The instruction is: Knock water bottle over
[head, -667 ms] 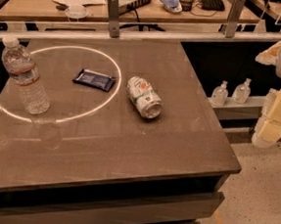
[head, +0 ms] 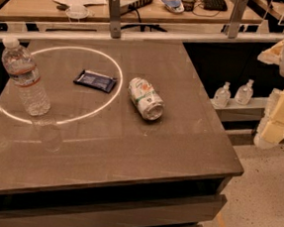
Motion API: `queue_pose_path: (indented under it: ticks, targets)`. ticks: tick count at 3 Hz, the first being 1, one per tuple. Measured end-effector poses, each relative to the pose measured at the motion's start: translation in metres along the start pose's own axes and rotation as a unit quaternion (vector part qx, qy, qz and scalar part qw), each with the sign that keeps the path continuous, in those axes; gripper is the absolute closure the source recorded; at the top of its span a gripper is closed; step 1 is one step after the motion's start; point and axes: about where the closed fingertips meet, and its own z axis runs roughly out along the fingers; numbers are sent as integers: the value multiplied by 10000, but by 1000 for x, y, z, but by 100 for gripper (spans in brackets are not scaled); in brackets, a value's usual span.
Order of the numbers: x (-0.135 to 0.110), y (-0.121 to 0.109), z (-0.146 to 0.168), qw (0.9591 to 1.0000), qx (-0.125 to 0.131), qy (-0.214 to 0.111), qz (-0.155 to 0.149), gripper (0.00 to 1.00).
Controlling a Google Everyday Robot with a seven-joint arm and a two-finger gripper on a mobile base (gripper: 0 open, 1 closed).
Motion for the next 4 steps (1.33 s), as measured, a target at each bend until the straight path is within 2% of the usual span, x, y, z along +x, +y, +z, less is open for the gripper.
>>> queue_pose_path:
  ticks: [1,2,3,4]
  targets:
    - [-27,2,1,9954,-126,-917,-259,0]
    - [-60,6,5,9780,-312,-1915,-767,0]
    - [-115,18,3,9442,-709,-3032,-1071,0]
    - [-138,27,-11,9269,-880,-3485,-1078,0]
